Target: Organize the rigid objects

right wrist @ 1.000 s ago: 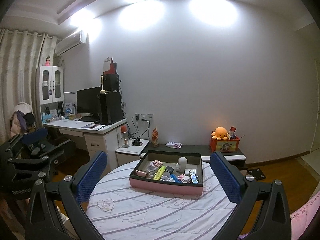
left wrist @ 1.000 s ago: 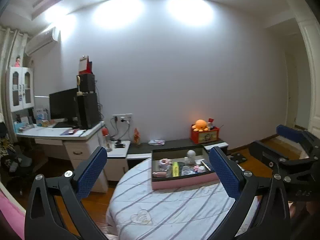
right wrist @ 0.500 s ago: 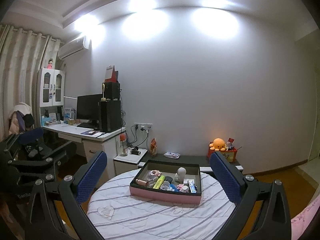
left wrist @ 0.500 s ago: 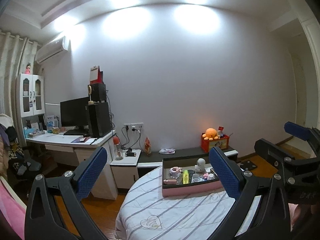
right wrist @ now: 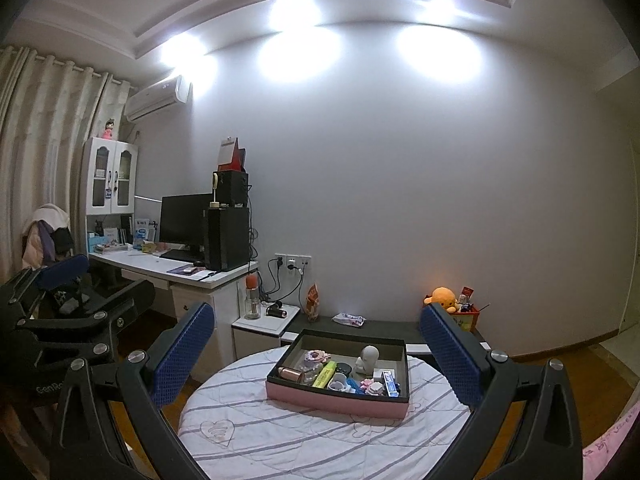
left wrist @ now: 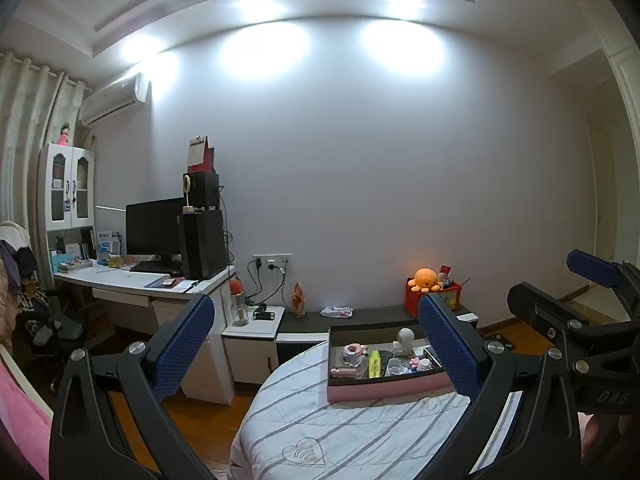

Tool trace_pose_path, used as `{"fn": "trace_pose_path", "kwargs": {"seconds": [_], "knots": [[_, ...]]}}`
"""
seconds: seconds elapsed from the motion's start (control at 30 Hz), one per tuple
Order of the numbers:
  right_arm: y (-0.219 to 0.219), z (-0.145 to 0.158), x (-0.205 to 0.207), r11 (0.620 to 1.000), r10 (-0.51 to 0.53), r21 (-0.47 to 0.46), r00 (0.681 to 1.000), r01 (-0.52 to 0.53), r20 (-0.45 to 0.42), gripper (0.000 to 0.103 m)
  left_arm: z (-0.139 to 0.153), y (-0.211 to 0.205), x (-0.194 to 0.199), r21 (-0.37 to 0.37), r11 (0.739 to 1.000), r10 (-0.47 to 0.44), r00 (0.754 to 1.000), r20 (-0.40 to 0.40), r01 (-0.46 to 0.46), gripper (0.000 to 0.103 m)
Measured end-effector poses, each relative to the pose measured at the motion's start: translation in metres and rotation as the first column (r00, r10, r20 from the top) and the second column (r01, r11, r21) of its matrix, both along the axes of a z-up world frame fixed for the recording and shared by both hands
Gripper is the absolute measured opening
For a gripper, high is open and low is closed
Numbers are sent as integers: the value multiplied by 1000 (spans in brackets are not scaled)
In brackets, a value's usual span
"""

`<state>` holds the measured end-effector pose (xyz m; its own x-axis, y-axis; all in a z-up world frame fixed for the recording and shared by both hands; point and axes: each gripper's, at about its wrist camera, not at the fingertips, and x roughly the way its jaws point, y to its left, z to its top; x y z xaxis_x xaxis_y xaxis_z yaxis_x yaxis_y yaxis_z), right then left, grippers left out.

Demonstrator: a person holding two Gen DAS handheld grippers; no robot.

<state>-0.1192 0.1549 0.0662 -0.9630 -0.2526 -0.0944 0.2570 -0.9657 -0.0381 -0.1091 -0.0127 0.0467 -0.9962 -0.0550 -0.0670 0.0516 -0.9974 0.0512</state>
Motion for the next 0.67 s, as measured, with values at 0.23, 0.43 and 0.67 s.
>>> {"fn": "trace_pose_path", "kwargs": {"seconds": [0.23,0.43,0.67], "knots": [[-2,0,-2,1000,5,6,1000,-5,6,103,-1,1,-1,-18,1000,20,1000,-18,-21,103],[-2,-2,-3,1000,9,4,1000,-9,8,103,-3,0,-4,-17,1000,21,1000,-15,-21,103],[1,-3,-5,1000,12,-6,1000,-12,15,103,-4,2,-8,-30,999,29,1000,2,-29,103]]}}
